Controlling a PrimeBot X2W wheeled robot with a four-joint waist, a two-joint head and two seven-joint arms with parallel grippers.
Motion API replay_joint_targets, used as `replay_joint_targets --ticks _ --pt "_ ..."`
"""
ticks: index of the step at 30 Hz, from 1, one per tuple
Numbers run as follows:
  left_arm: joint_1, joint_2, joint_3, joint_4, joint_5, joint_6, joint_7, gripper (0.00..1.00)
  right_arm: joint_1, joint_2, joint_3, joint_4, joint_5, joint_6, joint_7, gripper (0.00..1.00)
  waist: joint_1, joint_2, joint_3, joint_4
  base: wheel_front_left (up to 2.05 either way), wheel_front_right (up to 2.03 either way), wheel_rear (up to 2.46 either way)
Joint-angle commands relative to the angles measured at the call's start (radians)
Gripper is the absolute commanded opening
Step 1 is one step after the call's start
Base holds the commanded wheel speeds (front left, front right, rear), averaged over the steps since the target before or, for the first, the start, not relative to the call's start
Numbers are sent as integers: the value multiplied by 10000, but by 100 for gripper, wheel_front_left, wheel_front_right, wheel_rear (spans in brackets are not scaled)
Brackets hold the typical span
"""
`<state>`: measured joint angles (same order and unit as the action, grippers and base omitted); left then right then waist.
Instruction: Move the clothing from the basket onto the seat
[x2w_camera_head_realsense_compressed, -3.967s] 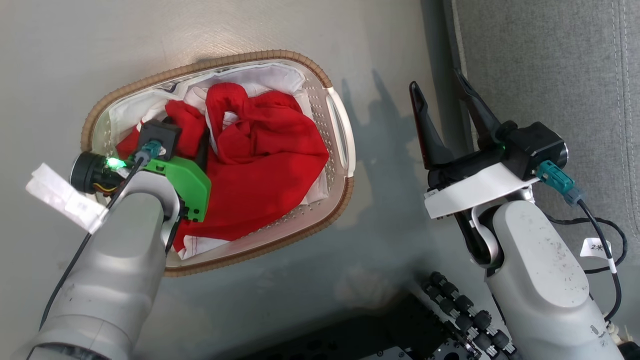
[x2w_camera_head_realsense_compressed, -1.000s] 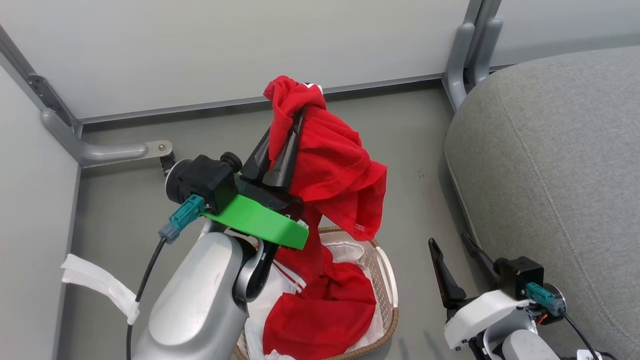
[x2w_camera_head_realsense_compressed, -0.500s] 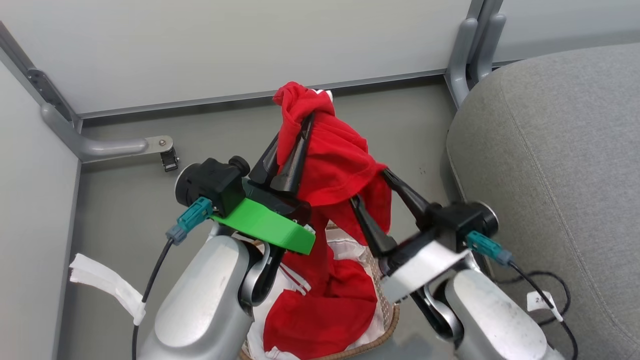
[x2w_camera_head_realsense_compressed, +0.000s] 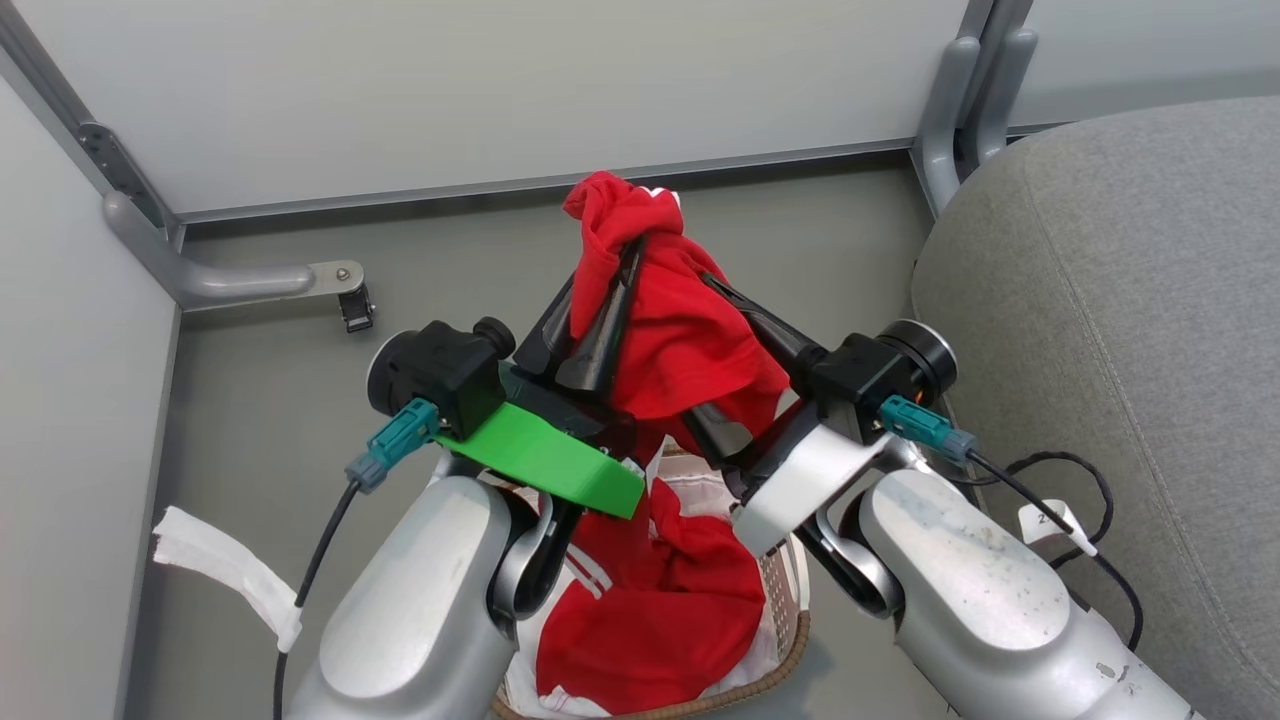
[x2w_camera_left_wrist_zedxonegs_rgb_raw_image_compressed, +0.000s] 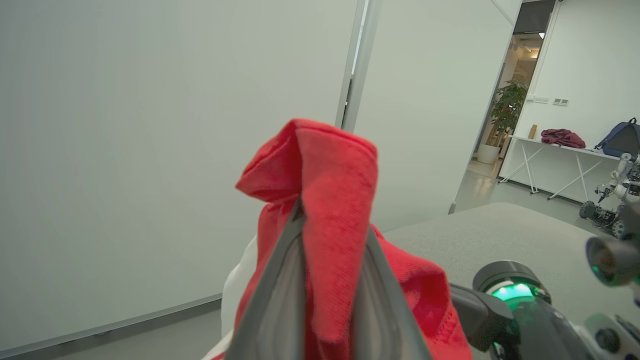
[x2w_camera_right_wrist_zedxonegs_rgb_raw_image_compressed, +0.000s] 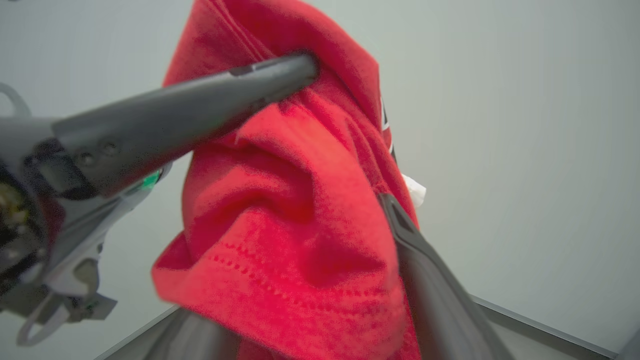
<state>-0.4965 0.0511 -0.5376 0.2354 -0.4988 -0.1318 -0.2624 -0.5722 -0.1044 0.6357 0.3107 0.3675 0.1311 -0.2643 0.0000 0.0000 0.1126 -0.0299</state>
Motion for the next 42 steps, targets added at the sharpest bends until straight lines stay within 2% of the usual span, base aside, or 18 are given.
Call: replay_joint_targets --ticks 1,8,21,22,23,24,31,38,39,40,41,42 --pt "72 0 -20 -42 -64 23 -37 0 -150 46 84 262 67 -7 -3 100 0 0 19 19 0 0 0" --pt "-25 -3 -335 -151 -219 21 -37 0 -452 258 434 1376 218 -7 -3 100 0 0 69 99 0 0 0" --pt "-171 0 -1112 -290 -741 21 -37 0 -1042 510 409 2586 210 -8 -3 100 0 0 76 538 0 0 0" --pt "-167 0 -1175 -288 -820 23 -37 0 -1045 521 383 2604 220 -8 -3 82 0 0 82 583 0 0 0" --pt "-176 0 -1219 -296 -860 23 -37 0 -1053 527 371 2590 273 -8 -3 28 0 0 90 618 0 0 0" --pt "-196 -2 -1263 -299 -868 23 -37 0 -1043 525 378 2578 352 -7 -3 0 0 0 103 668 0 0 0" --pt "-156 0 -1143 -143 -854 23 -37 0 -801 515 100 2168 390 -7 -3 0 0 0 159 736 0 0 0" --pt "19 6 -815 42 -600 23 -25 0 -289 517 -445 1548 129 -8 -3 0 0 0 125 495 0 0 0" --pt "42 6 -775 58 -534 23 -25 16 -195 514 -521 1485 100 -8 -3 0 0 0 127 457 0 0 0" --pt "78 4 -721 65 -450 23 -25 40 -92 511 -634 1362 66 -8 -4 0 0 0 131 405 0 0 0" --pt "112 6 -711 138 -341 23 -23 83 -23 516 -677 1292 29 -8 -3 0 0 0 129 362 0 0 0" --pt "130 6 -655 151 -228 23 -25 100 76 516 -769 1202 -16 -8 -4 0 0 0 136 307 0 0 0"
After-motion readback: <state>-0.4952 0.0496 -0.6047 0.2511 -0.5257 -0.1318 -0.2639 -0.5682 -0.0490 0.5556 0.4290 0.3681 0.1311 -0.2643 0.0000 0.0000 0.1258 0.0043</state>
